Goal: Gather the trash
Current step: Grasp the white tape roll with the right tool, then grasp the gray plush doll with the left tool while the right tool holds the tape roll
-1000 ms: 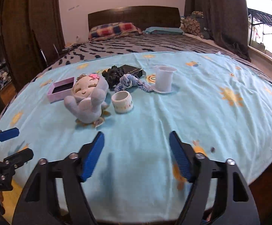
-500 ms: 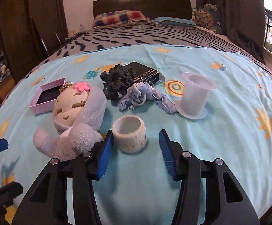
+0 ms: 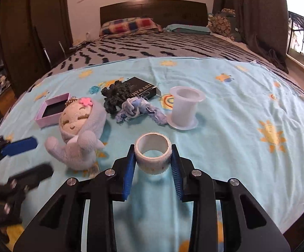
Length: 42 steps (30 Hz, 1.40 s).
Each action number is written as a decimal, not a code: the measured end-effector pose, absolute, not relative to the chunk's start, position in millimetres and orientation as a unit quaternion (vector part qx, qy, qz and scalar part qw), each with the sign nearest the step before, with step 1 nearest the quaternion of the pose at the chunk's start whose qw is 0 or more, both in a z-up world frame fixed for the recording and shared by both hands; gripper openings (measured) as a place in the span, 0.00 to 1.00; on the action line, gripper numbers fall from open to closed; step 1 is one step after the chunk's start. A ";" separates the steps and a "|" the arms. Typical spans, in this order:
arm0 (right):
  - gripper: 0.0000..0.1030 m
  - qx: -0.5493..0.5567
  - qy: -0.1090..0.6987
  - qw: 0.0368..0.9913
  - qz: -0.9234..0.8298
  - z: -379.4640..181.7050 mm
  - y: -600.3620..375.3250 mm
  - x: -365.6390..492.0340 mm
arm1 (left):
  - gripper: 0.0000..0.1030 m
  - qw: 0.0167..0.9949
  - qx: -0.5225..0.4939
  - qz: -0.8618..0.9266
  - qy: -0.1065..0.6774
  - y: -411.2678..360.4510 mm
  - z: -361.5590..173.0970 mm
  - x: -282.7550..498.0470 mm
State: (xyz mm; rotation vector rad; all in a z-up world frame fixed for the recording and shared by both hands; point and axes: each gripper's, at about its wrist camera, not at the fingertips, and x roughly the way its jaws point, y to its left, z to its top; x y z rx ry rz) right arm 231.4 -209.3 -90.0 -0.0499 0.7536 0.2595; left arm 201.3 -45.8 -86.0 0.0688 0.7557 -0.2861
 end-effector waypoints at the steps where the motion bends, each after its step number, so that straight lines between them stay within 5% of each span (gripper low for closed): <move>1: 0.32 -0.030 0.367 0.921 0.126 -89.7 -211.6 226.9 | 0.51 0.919 0.032 -0.140 0.367 -46.9 -86.6 204.7; 8: 0.32 -0.018 0.368 0.920 0.134 -89.9 -230.1 203.9 | 0.32 0.915 0.030 -0.160 0.371 -58.2 -90.5 221.9; 10: 0.32 -0.017 0.365 0.921 0.135 -88.9 -233.2 196.7 | 0.19 0.915 0.029 -0.165 0.368 -61.5 -88.5 219.8; 30: 0.32 0.003 0.307 0.941 0.140 -60.7 -250.1 92.1 | 0.17 0.925 0.071 -0.201 0.315 -66.6 -54.1 78.5; 42: 0.32 0.042 0.322 0.936 0.140 -77.9 -262.9 24.9 | 0.17 0.903 0.031 -0.242 0.354 -61.1 -77.2 -1.8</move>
